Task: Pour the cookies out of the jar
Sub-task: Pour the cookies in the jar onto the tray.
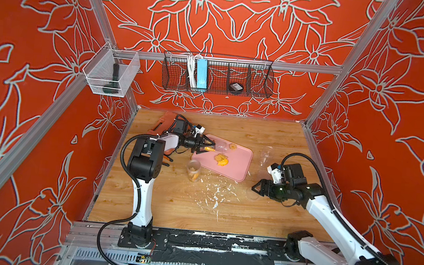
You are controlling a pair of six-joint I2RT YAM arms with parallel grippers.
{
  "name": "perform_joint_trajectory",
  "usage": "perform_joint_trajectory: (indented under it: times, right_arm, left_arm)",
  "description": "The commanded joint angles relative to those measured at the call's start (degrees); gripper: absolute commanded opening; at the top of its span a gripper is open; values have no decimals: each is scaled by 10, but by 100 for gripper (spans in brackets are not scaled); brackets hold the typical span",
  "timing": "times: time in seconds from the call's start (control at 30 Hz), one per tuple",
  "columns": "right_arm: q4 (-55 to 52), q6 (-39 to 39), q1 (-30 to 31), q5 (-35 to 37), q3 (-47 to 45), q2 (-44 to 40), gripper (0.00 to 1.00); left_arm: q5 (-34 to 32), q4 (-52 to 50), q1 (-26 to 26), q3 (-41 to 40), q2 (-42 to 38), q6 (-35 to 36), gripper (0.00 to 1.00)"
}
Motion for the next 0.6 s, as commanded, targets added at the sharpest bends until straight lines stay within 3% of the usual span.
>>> perform_joint_trajectory:
  times: [0.0,0.13,0.2,0.37,0.5,0.57]
  right_arm:
    - [-10,-7,3,-11,11,-5,81]
    - [-9,-6,3,-10,10,-3,81]
    - [-9,-6,3,-10,11,-1,81]
    - [-9,-6,3,-10,10,-4,81]
    - [-10,-5,3,-8,12,-3,81]
    - [-11,-5,3,-9,12,-4,81]
  left_arm:
    - [-12,-22,5,7,-14,25,64]
    - [-28,-56,6,16,-19,52,64]
    - [-8,-16,7,1,-21,19,64]
    - [-86,-98,7,26,-36,85,63]
    - [-40,-42,6,3,-38,42,62]
    - [-94,-96,3,23,-44,85,62]
